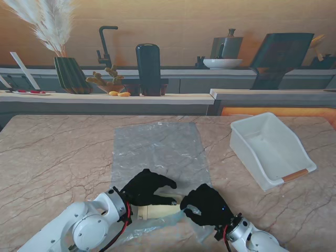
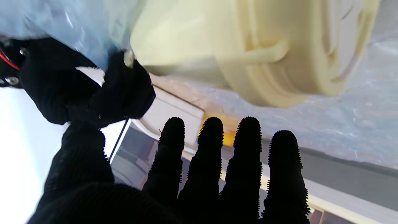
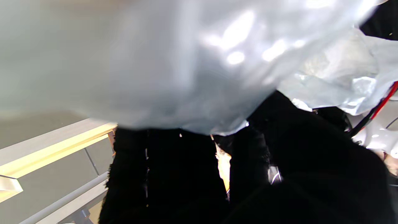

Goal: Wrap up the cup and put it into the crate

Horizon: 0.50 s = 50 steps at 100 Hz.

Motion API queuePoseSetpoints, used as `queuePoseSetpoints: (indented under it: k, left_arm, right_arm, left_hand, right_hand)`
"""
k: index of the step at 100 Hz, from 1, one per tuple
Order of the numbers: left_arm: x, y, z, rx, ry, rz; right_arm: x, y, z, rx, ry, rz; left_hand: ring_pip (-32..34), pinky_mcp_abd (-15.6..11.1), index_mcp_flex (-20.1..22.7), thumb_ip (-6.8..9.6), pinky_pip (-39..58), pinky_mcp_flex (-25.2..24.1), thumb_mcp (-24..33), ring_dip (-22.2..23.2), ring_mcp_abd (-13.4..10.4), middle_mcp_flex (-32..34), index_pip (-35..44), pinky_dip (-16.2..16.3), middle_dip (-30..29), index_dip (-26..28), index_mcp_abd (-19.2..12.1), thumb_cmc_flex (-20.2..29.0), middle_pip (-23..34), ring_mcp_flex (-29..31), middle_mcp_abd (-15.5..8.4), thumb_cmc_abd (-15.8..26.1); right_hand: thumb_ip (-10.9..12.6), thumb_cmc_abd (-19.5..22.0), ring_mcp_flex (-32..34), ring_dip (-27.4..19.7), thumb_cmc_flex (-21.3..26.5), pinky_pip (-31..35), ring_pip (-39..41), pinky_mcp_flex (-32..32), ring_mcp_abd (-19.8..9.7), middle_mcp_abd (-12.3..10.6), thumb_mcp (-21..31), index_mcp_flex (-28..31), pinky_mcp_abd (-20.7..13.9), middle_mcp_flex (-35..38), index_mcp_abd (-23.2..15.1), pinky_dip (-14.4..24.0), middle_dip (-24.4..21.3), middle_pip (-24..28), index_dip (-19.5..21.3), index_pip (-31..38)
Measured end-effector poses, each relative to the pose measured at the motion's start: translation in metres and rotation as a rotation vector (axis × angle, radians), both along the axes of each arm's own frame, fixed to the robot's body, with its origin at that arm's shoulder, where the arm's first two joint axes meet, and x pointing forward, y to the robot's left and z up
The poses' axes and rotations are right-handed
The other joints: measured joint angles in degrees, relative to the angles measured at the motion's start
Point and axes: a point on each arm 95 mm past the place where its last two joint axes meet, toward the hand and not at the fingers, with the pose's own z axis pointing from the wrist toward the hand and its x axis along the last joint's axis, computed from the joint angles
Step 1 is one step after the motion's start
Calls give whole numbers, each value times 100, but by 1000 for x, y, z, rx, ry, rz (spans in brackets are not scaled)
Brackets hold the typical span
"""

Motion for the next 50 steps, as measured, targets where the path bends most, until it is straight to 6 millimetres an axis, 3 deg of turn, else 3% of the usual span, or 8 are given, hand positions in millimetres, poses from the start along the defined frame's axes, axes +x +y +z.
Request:
queuePoseSetpoints:
  k: [17,30,50]
  left_arm:
    - [-1,3,2,-7,23,-41]
    - [0,5,4,-12,13,-37]
    - [-1,6,8,-49,-1,-45]
  right_arm:
    - [4,1,-1,38,-10,-21]
    - [6,2,0,63,-3,-40]
    - [10,2,1,116,26,-76]
  left_hand:
    - [-156,4,3,-2,-312,-79,6,-75,0,-5,-302,-7,-86,-77,135,-353,-133,-43,4,-547]
    - [-298,41,5,-2,-577,-143,10,-128,0,-5,-556,-26,-215,-274,293,-613,-324,-43,153,-609]
    - [-360,76,7,-2,-713,-158,10,-140,0,-57,-753,-61,-291,-427,345,-716,-433,-43,169,-731]
  right_hand:
    - [0,0,105,0,0,109,76,69,23,33,56,0,57,65,102,0,-1,72,-50,54]
    - [0,-1,139,0,0,159,126,71,41,74,63,0,65,65,113,0,-2,88,-59,56]
    - [0,-1,139,-1,0,216,176,72,105,140,63,2,133,66,239,0,-3,148,-68,58]
